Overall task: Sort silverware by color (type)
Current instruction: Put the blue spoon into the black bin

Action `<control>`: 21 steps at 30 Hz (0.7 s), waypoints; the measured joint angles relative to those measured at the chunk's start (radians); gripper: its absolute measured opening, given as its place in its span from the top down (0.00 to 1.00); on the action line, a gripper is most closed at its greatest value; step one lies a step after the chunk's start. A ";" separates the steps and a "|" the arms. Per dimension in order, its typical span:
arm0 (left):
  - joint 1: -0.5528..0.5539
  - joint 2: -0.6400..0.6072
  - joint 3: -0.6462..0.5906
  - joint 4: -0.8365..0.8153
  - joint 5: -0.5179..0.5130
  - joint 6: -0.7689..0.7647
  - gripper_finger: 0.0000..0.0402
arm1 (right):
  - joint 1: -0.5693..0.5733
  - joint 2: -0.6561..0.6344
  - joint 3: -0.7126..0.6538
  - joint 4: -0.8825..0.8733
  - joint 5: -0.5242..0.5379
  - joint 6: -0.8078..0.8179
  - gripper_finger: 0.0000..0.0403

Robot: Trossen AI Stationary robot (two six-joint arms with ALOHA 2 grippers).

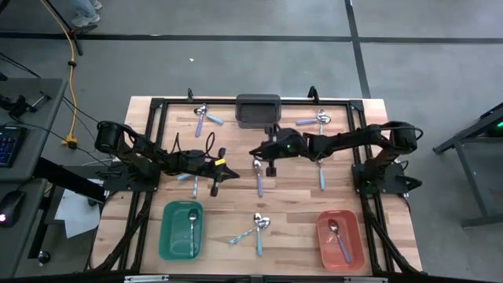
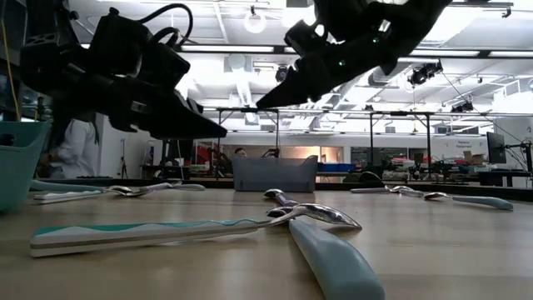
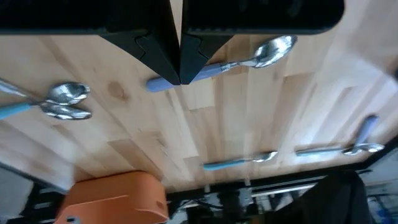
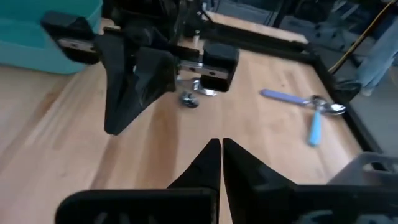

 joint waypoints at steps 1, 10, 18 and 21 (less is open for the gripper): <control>0.000 0.000 0.000 0.000 -0.027 0.000 1.00 | -0.009 0.000 0.000 0.007 0.000 -0.009 1.00; 0.092 0.000 0.027 0.001 -0.102 0.102 1.00 | -0.093 0.000 0.000 0.063 -0.116 -0.033 1.00; 0.182 0.000 0.049 -0.043 -0.103 0.112 1.00 | -0.155 0.000 0.000 0.054 -0.052 0.003 1.00; 0.206 0.000 0.048 -0.080 -0.110 0.112 1.00 | -0.172 0.000 0.000 0.035 -0.052 0.035 1.00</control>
